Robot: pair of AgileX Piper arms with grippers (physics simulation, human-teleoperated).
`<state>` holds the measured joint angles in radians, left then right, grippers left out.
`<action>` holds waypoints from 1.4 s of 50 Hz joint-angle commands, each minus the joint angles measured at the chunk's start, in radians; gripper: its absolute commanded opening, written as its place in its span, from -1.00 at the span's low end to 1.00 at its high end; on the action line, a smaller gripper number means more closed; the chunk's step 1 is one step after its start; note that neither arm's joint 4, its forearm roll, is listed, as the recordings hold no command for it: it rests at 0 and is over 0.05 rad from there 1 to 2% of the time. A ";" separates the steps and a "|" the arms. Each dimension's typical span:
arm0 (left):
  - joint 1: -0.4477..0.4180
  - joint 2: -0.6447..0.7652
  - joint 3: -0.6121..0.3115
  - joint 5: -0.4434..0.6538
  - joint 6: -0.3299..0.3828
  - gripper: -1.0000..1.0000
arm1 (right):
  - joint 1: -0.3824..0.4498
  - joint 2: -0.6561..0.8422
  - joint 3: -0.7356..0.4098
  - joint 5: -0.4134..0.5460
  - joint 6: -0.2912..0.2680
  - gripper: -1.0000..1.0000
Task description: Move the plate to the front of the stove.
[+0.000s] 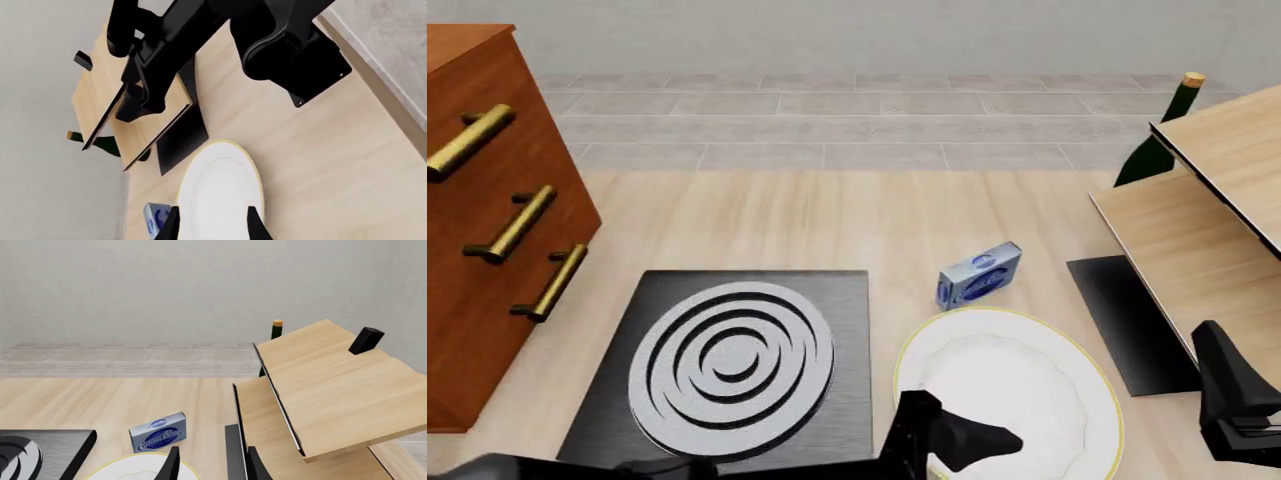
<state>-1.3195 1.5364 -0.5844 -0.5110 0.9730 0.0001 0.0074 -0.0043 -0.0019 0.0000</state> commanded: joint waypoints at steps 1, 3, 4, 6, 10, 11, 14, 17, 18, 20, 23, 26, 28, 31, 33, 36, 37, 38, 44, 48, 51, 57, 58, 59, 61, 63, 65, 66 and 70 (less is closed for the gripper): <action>0.000 0.031 0.021 -0.027 0.028 1.00 | 0.000 0.000 0.000 0.000 0.000 1.00; 0.001 0.034 0.023 -0.030 0.029 1.00 | 0.000 0.000 0.000 0.000 0.000 1.00; 0.003 0.035 0.024 -0.032 0.029 1.00 | 0.000 0.000 0.000 0.000 0.000 1.00; 0.007 0.036 0.022 -0.032 0.028 1.00 | 0.000 0.000 0.000 0.000 0.000 1.00; 0.005 0.047 0.021 -0.036 0.032 1.00 | 0.000 0.000 0.000 0.000 0.000 1.00; 0.005 0.051 0.020 -0.036 0.034 1.00 | 0.000 0.000 0.000 0.000 0.000 1.00; 0.007 0.057 0.018 -0.038 0.035 1.00 | 0.000 0.000 0.000 0.000 0.000 1.00; 0.007 0.067 0.018 -0.044 0.040 1.00 | 0.000 0.000 0.000 0.000 0.000 1.00; 0.006 0.071 0.019 -0.046 0.043 1.00 | 0.000 0.000 0.000 0.000 0.000 1.00; 0.005 0.081 0.017 -0.048 0.045 1.00 | 0.000 0.000 0.000 0.000 0.000 1.00; 0.003 0.090 0.013 -0.048 0.051 1.00 | 0.000 0.000 0.000 0.000 0.000 1.00; 0.002 0.101 0.010 -0.048 0.056 1.00 | 0.000 0.000 0.000 0.000 0.000 1.00; 0.001 0.107 0.010 -0.049 0.059 1.00 | 0.000 0.000 0.000 0.000 0.000 1.00; 0.000 0.122 0.007 -0.052 0.064 1.00 | 0.000 0.000 0.000 0.000 0.000 1.00; -0.003 0.131 0.004 -0.050 0.068 1.00 | 0.000 0.000 0.000 0.000 0.000 1.00; -0.001 0.134 0.001 -0.049 0.068 1.00 | 0.000 0.000 0.000 0.000 0.000 1.00; 0.002 0.133 -0.001 -0.047 0.069 1.00 | 0.000 0.000 0.000 0.000 0.000 1.00; 0.002 0.135 -0.001 -0.047 0.070 1.00 | 0.000 0.000 0.000 0.000 0.000 1.00; 0.000 0.170 -0.003 -0.052 0.082 1.00 | 0.000 0.000 0.000 0.000 0.000 1.00; 0.002 0.180 -0.007 -0.052 0.086 1.00 | 0.000 0.000 0.000 0.000 0.000 1.00; 0.005 0.183 -0.009 -0.051 0.090 1.00 | 0.000 0.000 0.000 0.000 0.000 1.00; 0.008 0.194 -0.013 -0.053 0.096 1.00 | 0.000 0.000 0.000 0.000 0.000 1.00; 0.009 0.195 -0.012 -0.054 0.097 1.00 | 0.000 0.000 0.000 0.000 0.000 1.00; 0.012 0.198 -0.013 -0.056 0.099 1.00 | 0.000 0.000 0.000 0.000 0.000 1.00; 0.014 0.200 -0.013 -0.057 0.102 1.00 | 0.000 0.000 0.000 0.000 0.000 1.00; 0.018 0.204 -0.018 -0.054 0.101 1.00 | 0.000 0.000 0.000 0.000 0.000 1.00; 0.020 0.206 -0.019 -0.053 0.103 1.00 | 0.000 0.000 0.000 0.000 0.000 1.00; 0.023 0.205 -0.020 -0.051 0.104 1.00 | 0.000 0.000 0.000 0.000 0.000 1.00; 0.031 0.201 -0.025 -0.044 0.105 1.00 | 0.000 0.000 0.000 0.000 0.000 1.00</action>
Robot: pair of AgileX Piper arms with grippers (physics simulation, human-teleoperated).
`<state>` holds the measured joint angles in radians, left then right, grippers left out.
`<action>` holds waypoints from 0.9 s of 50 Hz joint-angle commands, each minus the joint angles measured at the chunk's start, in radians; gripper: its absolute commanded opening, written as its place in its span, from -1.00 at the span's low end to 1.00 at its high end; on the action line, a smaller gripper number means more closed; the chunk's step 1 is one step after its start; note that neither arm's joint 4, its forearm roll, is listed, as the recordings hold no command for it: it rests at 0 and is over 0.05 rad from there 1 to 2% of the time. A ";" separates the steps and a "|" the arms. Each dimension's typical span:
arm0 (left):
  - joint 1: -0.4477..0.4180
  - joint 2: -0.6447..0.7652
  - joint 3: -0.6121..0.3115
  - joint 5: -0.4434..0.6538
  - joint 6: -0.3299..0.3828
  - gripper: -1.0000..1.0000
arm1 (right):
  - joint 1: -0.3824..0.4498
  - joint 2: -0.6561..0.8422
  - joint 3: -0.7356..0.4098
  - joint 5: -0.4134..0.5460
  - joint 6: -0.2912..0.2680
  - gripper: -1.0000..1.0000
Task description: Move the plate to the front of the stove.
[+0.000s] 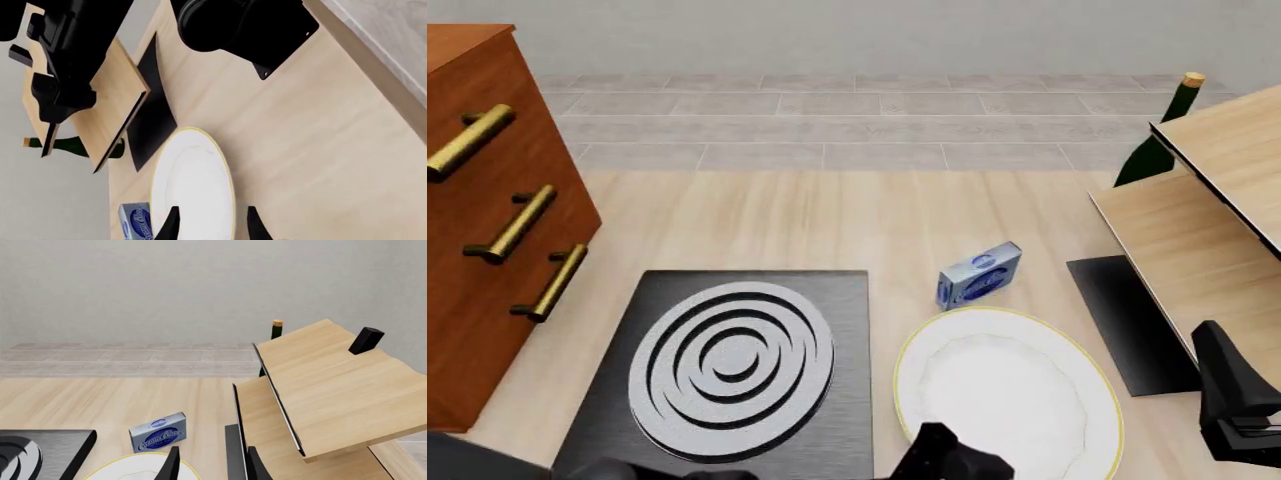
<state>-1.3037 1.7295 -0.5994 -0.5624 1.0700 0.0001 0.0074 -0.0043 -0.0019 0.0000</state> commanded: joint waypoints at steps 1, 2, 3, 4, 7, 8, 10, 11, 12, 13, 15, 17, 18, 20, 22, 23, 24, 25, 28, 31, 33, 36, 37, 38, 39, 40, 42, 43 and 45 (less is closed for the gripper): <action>0.019 0.010 -0.011 0.008 0.011 1.00 | 0.000 0.000 0.000 0.000 0.000 1.00; 0.019 0.011 -0.013 0.010 0.011 1.00 | 0.000 0.000 0.000 0.000 0.000 1.00; 0.023 0.012 -0.014 0.011 0.012 1.00 | 0.000 0.000 0.000 0.000 0.000 1.00; 0.022 0.015 -0.014 0.008 0.013 1.00 | 0.000 0.000 0.000 0.000 0.000 1.00; 0.024 0.024 -0.019 0.007 0.014 1.00 | 0.000 0.000 0.000 0.000 0.000 1.00; 0.025 0.027 -0.020 0.006 0.015 1.00 | 0.000 0.000 0.000 0.000 0.000 1.00; 0.027 0.030 -0.023 0.006 0.015 1.00 | 0.000 0.000 0.000 0.000 0.000 1.00; 0.028 0.033 -0.025 0.006 0.016 1.00 | 0.000 0.000 0.000 0.000 0.000 1.00; 0.029 0.035 -0.026 0.007 0.017 1.00 | 0.000 0.000 0.000 0.000 0.000 1.00; 0.029 0.036 -0.026 0.006 0.017 1.00 | 0.000 0.000 0.000 0.000 0.000 1.00; 0.028 0.043 -0.029 0.004 0.017 1.00 | 0.000 0.000 0.000 0.000 0.000 1.00; 0.027 0.051 -0.033 0.005 0.017 1.00 | 0.000 0.000 0.000 0.000 0.000 1.00; 0.029 0.052 -0.032 0.003 0.019 1.00 | 0.000 0.000 0.000 0.000 0.000 1.00; 0.030 0.056 -0.034 0.004 0.020 1.00 | 0.000 0.000 0.000 0.000 0.000 1.00; 0.032 0.065 -0.035 0.001 0.024 1.00 | 0.000 0.000 0.000 0.000 0.000 1.00; 0.032 0.067 -0.036 0.001 0.024 1.00 | 0.000 0.000 0.000 0.000 0.000 1.00; 0.034 0.069 -0.036 0.001 0.025 1.00 | 0.000 0.000 0.000 0.000 0.000 1.00; 0.035 0.068 -0.035 0.001 0.027 1.00 | 0.000 0.000 0.000 0.000 0.000 1.00; 0.040 0.075 -0.034 -0.004 0.034 1.00 | 0.000 0.000 0.000 0.000 0.000 1.00; 0.042 0.074 -0.041 0.004 0.031 1.00 | 0.000 0.000 0.000 0.000 0.000 1.00; 0.047 0.081 -0.038 -0.001 0.038 1.00 | 0.000 0.000 0.000 0.000 0.000 1.00; 0.055 0.088 -0.032 -0.012 0.049 1.00 | 0.000 0.000 0.000 0.000 0.000 1.00; 0.058 0.093 -0.032 -0.015 0.049 1.00 | 0.000 0.000 0.000 0.000 0.000 1.00; 0.062 0.097 -0.031 -0.021 0.051 1.00 | 0.000 0.000 0.000 0.000 0.000 1.00; 0.065 0.099 -0.028 -0.027 0.055 1.00 | 0.000 0.000 0.000 0.000 0.000 1.00; 0.067 0.099 -0.026 -0.029 0.057 1.00 | 0.000 0.000 0.000 0.000 0.000 1.00; 0.071 0.103 -0.024 -0.032 0.060 1.00 | 0.000 0.000 0.000 0.000 0.000 1.00; 0.073 0.103 -0.026 -0.033 0.061 1.00 | 0.000 0.000 0.000 0.000 0.000 1.00; 0.075 0.105 -0.026 -0.033 0.062 1.00 | 0.000 0.000 0.000 0.000 0.000 1.00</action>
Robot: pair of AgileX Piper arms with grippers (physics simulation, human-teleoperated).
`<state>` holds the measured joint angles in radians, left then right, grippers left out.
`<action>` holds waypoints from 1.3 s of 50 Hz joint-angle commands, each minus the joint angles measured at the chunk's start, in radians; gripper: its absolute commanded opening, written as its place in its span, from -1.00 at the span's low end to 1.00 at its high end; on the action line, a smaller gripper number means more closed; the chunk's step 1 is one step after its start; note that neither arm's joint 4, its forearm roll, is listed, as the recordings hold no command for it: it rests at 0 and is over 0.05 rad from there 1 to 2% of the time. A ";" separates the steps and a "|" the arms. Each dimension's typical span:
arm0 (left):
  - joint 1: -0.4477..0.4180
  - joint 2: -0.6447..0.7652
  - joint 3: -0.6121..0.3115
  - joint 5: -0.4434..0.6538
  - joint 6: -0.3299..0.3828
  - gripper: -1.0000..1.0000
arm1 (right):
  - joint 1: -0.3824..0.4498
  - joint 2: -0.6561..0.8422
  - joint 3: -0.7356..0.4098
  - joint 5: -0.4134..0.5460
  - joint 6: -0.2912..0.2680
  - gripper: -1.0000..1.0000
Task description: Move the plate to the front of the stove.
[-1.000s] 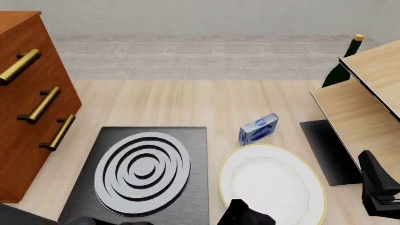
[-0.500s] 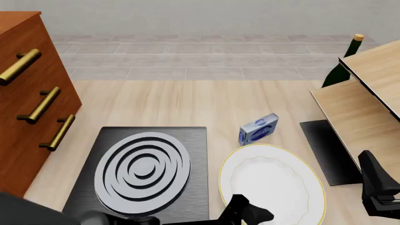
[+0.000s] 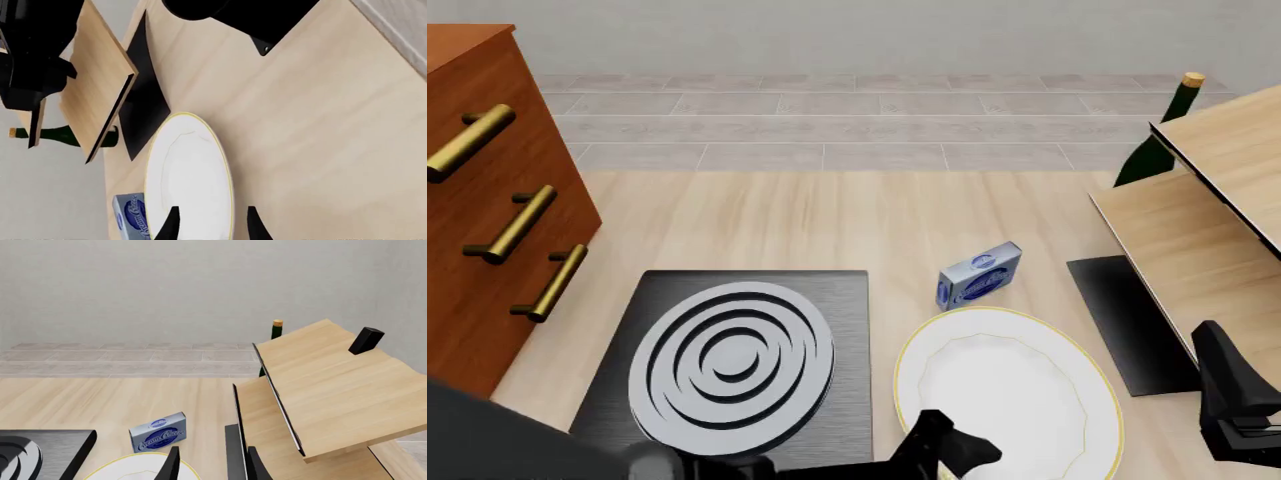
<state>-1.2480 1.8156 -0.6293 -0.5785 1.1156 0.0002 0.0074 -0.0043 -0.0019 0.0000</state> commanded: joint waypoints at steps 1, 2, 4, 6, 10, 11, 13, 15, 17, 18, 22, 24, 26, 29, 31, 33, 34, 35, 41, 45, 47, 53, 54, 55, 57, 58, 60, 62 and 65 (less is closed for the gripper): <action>0.020 0.023 0.005 -0.020 0.019 1.00 | 0.000 0.000 0.000 0.000 0.000 1.00; 0.021 0.025 0.005 -0.022 0.020 1.00 | 0.000 0.000 0.000 0.000 0.000 1.00; 0.022 0.028 0.002 -0.023 0.021 1.00 | 0.000 0.000 0.000 0.000 0.000 1.00; 0.021 0.029 -0.001 -0.021 0.021 1.00 | 0.000 0.000 0.000 0.000 0.000 1.00; 0.024 0.036 -0.006 -0.023 0.026 1.00 | 0.000 0.000 0.000 0.000 0.000 1.00; 0.025 0.037 -0.007 -0.022 0.026 1.00 | 0.000 0.000 0.000 0.000 0.000 1.00; 0.025 0.038 -0.010 -0.020 0.027 1.00 | 0.000 0.000 0.000 0.000 0.000 1.00; 0.025 0.044 -0.015 -0.020 0.028 1.00 | 0.000 0.000 0.000 0.000 0.000 1.00; 0.024 0.051 -0.017 -0.023 0.030 1.00 | 0.000 0.000 0.000 0.000 0.000 1.00; 0.024 0.054 -0.020 -0.022 0.029 1.00 | 0.000 0.000 0.000 0.000 0.000 1.00; 0.023 0.059 -0.029 -0.017 0.030 1.00 | 0.000 0.000 0.000 0.000 0.000 1.00; 0.022 0.062 -0.035 -0.014 0.031 1.00 | 0.000 0.000 0.000 0.000 0.000 1.00; 0.022 0.068 -0.038 -0.016 0.034 1.00 | 0.000 0.000 0.000 0.000 0.000 1.00; 0.022 0.074 -0.045 -0.014 0.034 1.00 | 0.000 0.000 0.000 0.000 0.000 1.00; 0.022 0.079 -0.050 -0.014 0.035 1.00 | 0.000 0.000 0.000 0.000 0.000 1.00; 0.021 0.084 -0.052 -0.014 0.036 1.00 | 0.000 0.000 0.000 0.000 0.000 1.00; 0.021 0.086 -0.054 -0.015 0.035 1.00 | 0.000 0.000 0.000 0.000 0.000 1.00; 0.021 0.086 -0.055 -0.014 0.035 1.00 | 0.000 0.000 0.000 0.000 0.000 1.00; 0.030 0.105 -0.056 -0.025 0.042 1.00 | 0.000 0.000 0.000 0.000 0.000 1.00; 0.036 0.106 -0.052 -0.031 0.047 1.00 | 0.000 0.000 0.000 0.000 0.000 1.00; 0.039 0.113 -0.052 -0.034 0.049 1.00 | 0.000 0.000 0.000 0.000 0.000 1.00; 0.049 0.121 -0.051 -0.043 0.059 1.00 | 0.000 0.000 0.000 0.000 0.000 1.00; 0.048 0.122 -0.055 -0.040 0.059 1.00 | 0.000 0.000 0.000 0.000 0.000 1.00; 0.048 0.123 -0.056 -0.039 0.059 1.00 | 0.000 0.000 0.000 0.000 0.000 1.00; 0.049 0.125 -0.060 -0.038 0.061 1.00 | 0.000 0.000 0.000 0.000 0.000 1.00; 0.046 0.124 -0.065 -0.031 0.058 1.00 | 0.000 0.000 0.000 0.000 0.000 1.00; 0.048 0.126 -0.066 -0.034 0.060 1.00 | 0.000 0.000 0.000 0.000 0.000 1.00; 0.046 0.126 -0.070 -0.030 0.060 1.00 | 0.000 0.000 0.000 0.000 0.000 1.00; 0.047 0.131 -0.071 -0.034 0.063 1.00 | 0.000 0.000 0.000 0.000 0.000 1.00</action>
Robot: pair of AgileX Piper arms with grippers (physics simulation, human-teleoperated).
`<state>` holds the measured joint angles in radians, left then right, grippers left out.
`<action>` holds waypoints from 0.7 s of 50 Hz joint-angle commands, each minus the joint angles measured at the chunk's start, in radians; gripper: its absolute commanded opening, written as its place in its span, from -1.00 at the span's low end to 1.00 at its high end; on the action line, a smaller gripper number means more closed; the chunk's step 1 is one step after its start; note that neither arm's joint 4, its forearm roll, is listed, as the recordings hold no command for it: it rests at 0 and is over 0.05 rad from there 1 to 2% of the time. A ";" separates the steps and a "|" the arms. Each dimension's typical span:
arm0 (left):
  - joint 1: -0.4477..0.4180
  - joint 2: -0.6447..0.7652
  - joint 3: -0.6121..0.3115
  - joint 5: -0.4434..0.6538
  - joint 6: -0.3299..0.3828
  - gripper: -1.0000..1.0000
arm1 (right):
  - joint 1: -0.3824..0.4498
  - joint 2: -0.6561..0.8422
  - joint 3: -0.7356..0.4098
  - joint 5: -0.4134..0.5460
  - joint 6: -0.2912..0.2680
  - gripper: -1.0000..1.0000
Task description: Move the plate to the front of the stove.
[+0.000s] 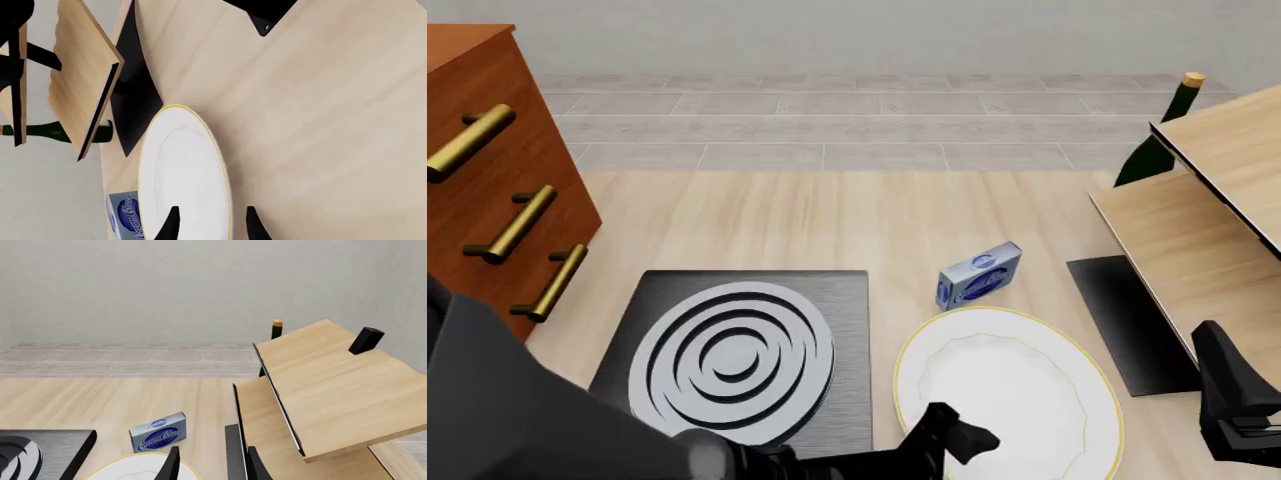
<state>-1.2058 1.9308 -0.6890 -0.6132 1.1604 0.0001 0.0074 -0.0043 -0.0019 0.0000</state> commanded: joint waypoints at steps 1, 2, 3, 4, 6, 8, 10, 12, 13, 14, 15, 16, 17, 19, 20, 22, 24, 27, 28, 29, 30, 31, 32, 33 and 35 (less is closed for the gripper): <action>0.005 0.018 -0.013 0.000 0.018 1.00 | 0.000 0.000 0.000 0.000 0.000 1.00; 0.005 0.019 -0.013 0.000 0.018 1.00 | 0.000 0.000 0.000 0.000 0.000 1.00; 0.005 0.024 -0.017 -0.001 0.016 1.00 | 0.000 0.000 0.000 0.000 0.000 1.00; 0.005 0.026 -0.019 -0.002 0.017 1.00 | 0.000 0.000 0.000 0.000 0.000 1.00; 0.006 0.028 -0.019 -0.003 0.017 1.00 | 0.000 0.000 0.000 0.000 0.000 1.00; 0.007 0.031 -0.020 -0.004 0.019 1.00 | 0.000 0.000 0.000 0.000 0.000 1.00; 0.008 0.038 -0.019 -0.010 0.023 1.00 | 0.000 0.000 0.000 0.000 0.000 1.00; 0.009 0.045 -0.022 -0.012 0.023 1.00 | 0.000 0.000 0.000 0.000 0.000 1.00; 0.011 0.050 -0.020 -0.018 0.026 1.00 | 0.000 0.000 0.000 0.000 0.000 1.00; 0.013 0.052 -0.018 -0.024 0.029 1.00 | 0.000 0.000 0.000 0.000 0.000 1.00; 0.012 0.057 -0.019 -0.024 0.030 1.00 | 0.000 0.000 0.000 0.000 0.000 1.00; 0.012 0.059 -0.020 -0.026 0.029 1.00 | 0.000 0.000 0.000 0.000 0.000 1.00; 0.012 0.060 -0.020 -0.025 0.029 1.00 | 0.000 0.000 0.000 0.000 0.000 1.00; 0.012 0.070 -0.021 -0.031 0.032 1.00 | 0.000 0.000 0.000 0.000 0.000 1.00; 0.011 0.069 -0.022 -0.030 0.032 1.00 | 0.000 0.000 0.000 0.000 0.000 1.00; 0.010 0.071 -0.022 -0.029 0.032 1.00 | 0.000 0.000 0.000 0.000 0.000 1.00; 0.011 0.073 -0.022 -0.030 0.034 1.00 | 0.000 0.000 0.000 0.000 0.000 1.00; 0.011 0.078 -0.023 -0.033 0.036 1.00 | 0.000 0.000 0.000 0.000 0.000 1.00; 0.012 0.080 -0.024 -0.035 0.037 1.00 | 0.000 0.000 0.000 0.000 0.000 1.00; 0.013 0.084 -0.021 -0.041 0.042 1.00 | 0.000 0.000 0.000 0.000 0.000 1.00; 0.013 0.085 -0.021 -0.043 0.042 1.00 | 0.000 0.000 0.000 0.000 0.000 1.00; 0.012 0.087 -0.021 -0.044 0.042 1.00 | 0.000 0.000 0.000 0.000 0.000 1.00; 0.010 0.087 -0.023 -0.043 0.040 1.00 | 0.000 0.000 0.000 0.000 0.000 1.00; 0.011 0.090 -0.020 -0.052 0.045 -1.00 | 0.000 0.000 0.000 0.000 0.000 1.00; 0.015 0.089 -0.020 -0.055 0.044 -1.00 | 0.000 0.000 0.000 0.000 0.000 1.00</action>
<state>-1.1992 1.9826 -0.7023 -0.6606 1.1688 0.0001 0.0074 -0.0043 -0.0019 0.0001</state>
